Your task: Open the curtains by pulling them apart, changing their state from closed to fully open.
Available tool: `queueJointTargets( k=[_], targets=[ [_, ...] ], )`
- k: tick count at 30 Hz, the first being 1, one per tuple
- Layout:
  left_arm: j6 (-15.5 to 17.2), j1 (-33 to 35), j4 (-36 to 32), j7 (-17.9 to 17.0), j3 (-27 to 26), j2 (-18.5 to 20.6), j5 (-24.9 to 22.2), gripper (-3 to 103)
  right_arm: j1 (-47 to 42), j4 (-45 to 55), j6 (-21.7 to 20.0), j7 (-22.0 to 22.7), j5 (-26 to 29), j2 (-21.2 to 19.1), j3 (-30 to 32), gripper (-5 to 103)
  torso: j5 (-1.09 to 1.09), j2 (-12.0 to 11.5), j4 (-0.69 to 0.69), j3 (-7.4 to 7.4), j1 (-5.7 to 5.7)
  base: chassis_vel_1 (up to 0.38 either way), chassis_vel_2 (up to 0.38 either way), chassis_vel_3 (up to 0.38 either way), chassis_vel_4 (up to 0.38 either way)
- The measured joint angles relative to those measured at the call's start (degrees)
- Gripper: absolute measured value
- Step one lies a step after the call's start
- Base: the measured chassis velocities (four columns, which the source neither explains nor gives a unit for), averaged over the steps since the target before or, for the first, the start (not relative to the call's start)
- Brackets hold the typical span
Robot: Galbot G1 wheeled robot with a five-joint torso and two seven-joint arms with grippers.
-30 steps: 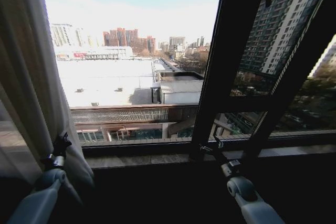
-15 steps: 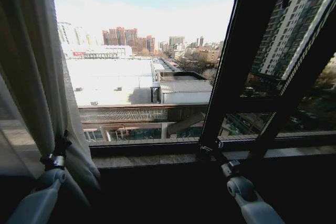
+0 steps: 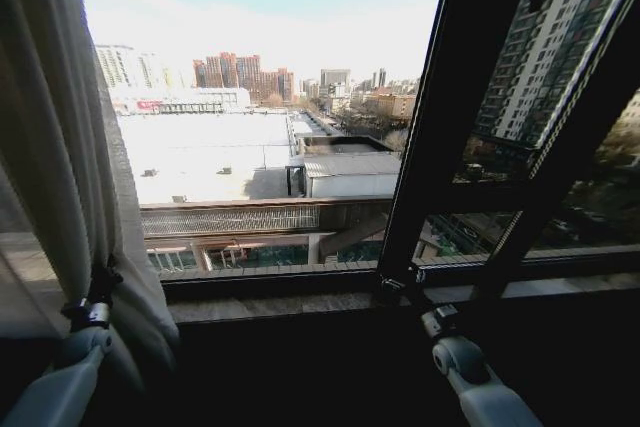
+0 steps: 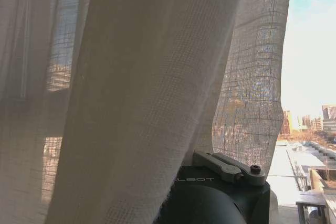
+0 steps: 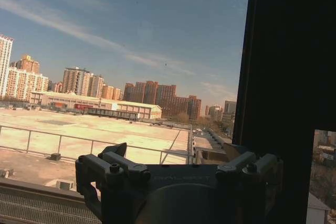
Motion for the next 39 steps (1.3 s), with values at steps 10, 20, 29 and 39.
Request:
queueJointTargets(
  k=[10, 20, 29, 39],
  targets=[
    [0.4, -1.1, 5.1, -3.9, -4.2, 2.3, 3.1, 0, 0.0, 0.0, 0.0, 0.0, 0.0, 0.0, 0.0, 100, -0.01, 0.0, -0.03, 0.0, 0.0, 0.0, 0.0, 0.0, 0.0],
    [0.6, 0.8, -0.4, -5.5, -3.6, -0.4, 4.9, 0, 0.0, 0.0, 0.0, 0.0, 0.0, 0.0, 0.0, 100, 0.0, 0.0, -0.05, 0.0, 0.0, 0.0, 0.0, 0.0, 0.0],
    [4.3, 8.0, -13.4, -2.2, -3.1, -2.3, 1.0, 11, 0.0, 0.0, 0.0, 0.0, 0.0, 0.0, 0.0, 100, 0.01, 0.0, -0.02, 0.0, 0.0, 0.0, 0.0, 0.0, 0.0],
    [7.7, 13.9, -24.5, -5.7, -3.3, -4.9, 6.4, 44, 0.0, 0.0, 0.0, 0.0, 0.0, 0.0, 0.0, 100, 0.01, 0.0, -0.04, 0.0, 0.0, 0.0, 0.0, 0.0, 0.0]
  ],
)
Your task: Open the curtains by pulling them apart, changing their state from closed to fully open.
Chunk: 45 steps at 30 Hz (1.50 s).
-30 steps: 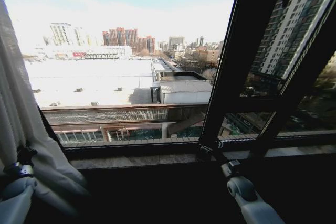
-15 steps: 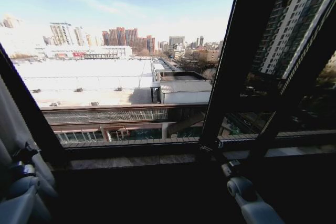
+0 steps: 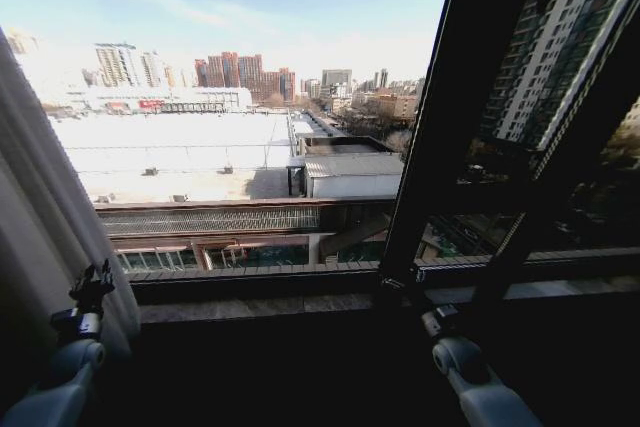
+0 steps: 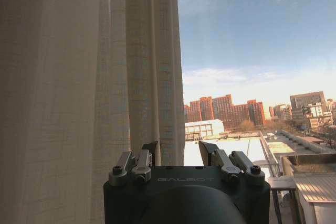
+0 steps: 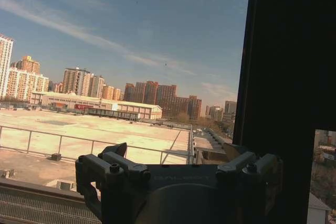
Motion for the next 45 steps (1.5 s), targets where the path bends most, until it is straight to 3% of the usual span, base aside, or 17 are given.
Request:
queueJointTargets(
  k=[3, 4, 7, 10, 11, 12, 13, 15, 17, 20, 25, 27, 29, 34, 45],
  targets=[
    [0.6, 1.2, -2.2, -0.7, 0.0, -0.6, 0.3, 49, 0.0, 0.0, 0.0, 0.0, 0.0, 0.0, 0.0, 100, 0.01, 0.0, -0.01, 0.0, 0.0, 0.0, 0.0, 0.0, 0.0],
    [0.9, 2.3, -4.0, -1.0, 0.1, -1.2, 0.4, 60, 0.0, 0.0, 0.0, 0.0, 0.0, 0.0, 0.0, 100, 0.0, 0.0, 0.0, 0.0, 0.0, 0.0, 0.0, 0.0, 0.0],
    [1.2, 3.8, -6.4, -1.0, 0.2, -2.2, 0.9, 66, 0.0, 0.0, 0.0, 0.0, 0.0, 0.0, 0.0, 100, 0.02, 0.0, 0.0, 0.0, 0.0, 0.0, 0.0, 0.0, 0.0],
    [2.1, 6.1, -10.2, -0.9, 0.8, -3.9, 1.2, 81, 0.0, 0.0, 0.0, 0.0, 0.0, 0.0, 0.0, 100, 0.0, 0.0, 0.0, 0.0, 0.0, 0.0, 0.0, 0.0, 0.0],
    [2.1, 6.1, -10.2, -0.9, 0.8, -3.9, 1.2, 81, 0.0, 0.0, 0.0, 0.0, 0.0, 0.0, 0.0, 100, 0.0, 0.0, 0.0, 0.0, 0.0, 0.0, 0.0, 0.0, 0.0],
    [2.3, 6.5, -11.2, -0.3, 1.1, -4.3, 0.8, 81, 0.0, 0.0, 0.0, 0.0, 0.0, 0.0, 0.0, 100, 0.0, 0.0, 0.0, 0.0, 0.0, 0.0, 0.0, 0.0, 0.0],
    [2.5, 7.1, -12.3, 1.4, 1.4, -4.8, -0.5, 92, 0.0, 0.0, 0.0, 0.0, 0.0, 0.0, 0.0, 100, 0.0, 0.0, 0.0, 0.0, 0.0, 0.0, 0.0, 0.0, 0.0],
    [2.6, 8.0, -13.8, 5.0, 1.9, -5.3, -3.4, 96, 0.0, 0.0, 0.0, 0.0, 0.0, 0.0, 0.0, 100, 0.01, 0.0, 0.0, 0.0, 0.0, 0.0, 0.0, 0.0, 0.0],
    [2.7, 8.2, -14.4, 6.5, 2.0, -5.6, -4.8, 99, 0.0, 0.0, 0.0, 0.0, 0.0, 0.0, 0.0, 100, 0.01, 0.0, 0.0, 0.0, 0.0, 0.0, 0.0, 0.0, 0.0],
    [5.4, 8.9, -16.8, 13.0, 1.6, -8.8, -11.7, 100, 0.0, 0.0, 0.0, 0.0, 0.0, 0.0, 0.0, 100, 0.0, 0.0, 0.0, 0.0, 0.0, 0.0, 0.0, 0.0, 0.0],
    [6.6, 8.7, -17.3, 14.5, 0.3, -13.8, -11.9, 100, 0.0, 0.0, 0.0, 0.0, 0.0, 0.0, 0.0, 100, -0.01, 0.0, -0.01, 0.0, 0.0, 0.0, 0.0, 0.0, 0.0],
    [6.6, 8.8, -17.2, 14.4, 0.0, -14.5, -11.1, 100, 0.0, 0.0, 0.0, 0.0, 0.0, 0.0, 0.0, 100, 0.01, 0.0, -0.01, 0.0, 0.0, 0.0, 0.0, 0.0, 0.0],
    [6.3, 9.0, -16.1, 12.1, -0.8, -15.4, -7.5, 100, 0.0, 0.0, 0.0, 0.0, 0.0, 0.0, 0.0, 100, -0.01, 0.0, 0.0, 0.0, 0.0, 0.0, 0.0, 0.0, 0.0],
    [6.7, 9.2, -14.6, 7.8, -2.0, -15.4, -6.2, 100, 0.0, 0.0, 0.0, 0.0, 0.0, 0.0, 0.0, 100, -0.01, 0.0, 0.01, 0.0, 0.0, 0.0, 0.0, 0.0, 0.0],
    [7.4, 9.2, -14.9, 6.8, -2.1, -14.8, -6.4, 100, 0.0, 0.0, 0.0, 0.0, 0.0, 0.0, 0.0, 100, -0.01, 0.0, 0.0, 0.0, 0.0, 0.0, 0.0, 0.0, 0.0]
  ],
)
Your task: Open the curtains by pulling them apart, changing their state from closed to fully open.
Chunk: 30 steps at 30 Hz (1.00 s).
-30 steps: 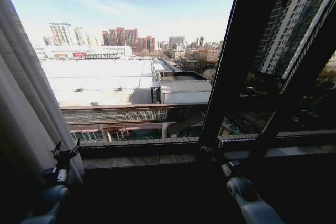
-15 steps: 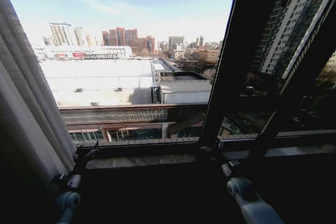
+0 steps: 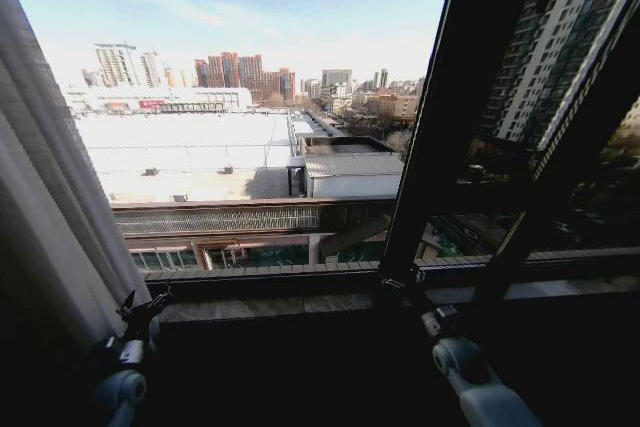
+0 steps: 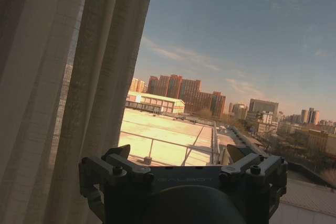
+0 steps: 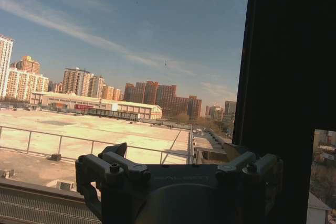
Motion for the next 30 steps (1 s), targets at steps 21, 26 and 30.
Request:
queueJointTargets(
  k=[21, 26, 30],
  targets=[
    [-0.2, 0.1, 0.2, -0.2, 0.1, 0.4, 0.2, 100, 0.0, 0.0, 0.0, 0.0, 0.0, 0.0, 0.0, 100, 0.0, 0.0, 0.0, 0.0, 0.0, 0.0, 0.0, 0.0, 0.0],
    [-0.2, 0.1, 0.2, -0.3, 0.1, 0.5, 0.2, 100, 0.0, 0.0, 0.0, 0.0, 0.0, 0.0, 0.0, 100, 0.0, 0.0, 0.0, 0.0, 0.0, 0.0, 0.0, 0.0, 0.0],
    [-0.2, 0.1, 0.2, -0.3, 0.1, 0.5, 0.2, 100, 0.0, 0.0, 0.0, 0.0, 0.0, 0.0, 0.0, 100, 0.0, 0.0, 0.01, 0.0, 0.0, -0.034, -0.03, 0.033, 0.029]
  ],
)
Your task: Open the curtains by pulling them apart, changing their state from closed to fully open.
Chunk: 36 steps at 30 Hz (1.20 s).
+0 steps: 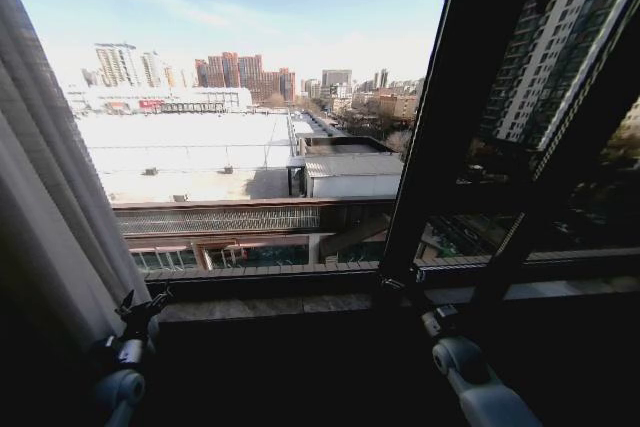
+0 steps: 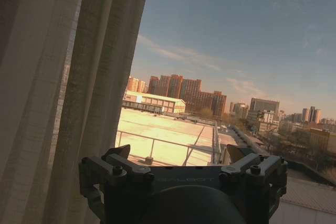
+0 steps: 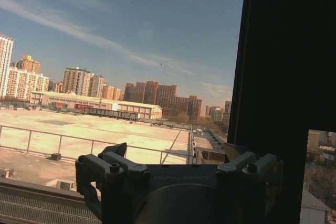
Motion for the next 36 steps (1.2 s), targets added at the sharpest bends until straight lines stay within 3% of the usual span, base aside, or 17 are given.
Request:
queueJointTargets(
  k=[14, 36],
  targets=[
    [-0.1, 0.0, 0.0, 0.0, 0.0, 0.0, 0.0, 100, 0.0, 0.0, 0.0, 0.0, 0.0, 0.0, 0.0, 100, 0.02, 0.0, -0.02, 0.0, 0.0, -0.184, -0.194, 0.179, 0.191],
    [-0.1, 0.0, 0.0, 0.0, 0.0, 0.0, 0.0, 100, 0.0, 0.0, 0.0, 0.0, 0.0, 0.0, 0.0, 100, 0.01, 0.0, 0.0, 0.0, 0.0, -0.352, -0.343, 0.343, 0.348]
  ],
)
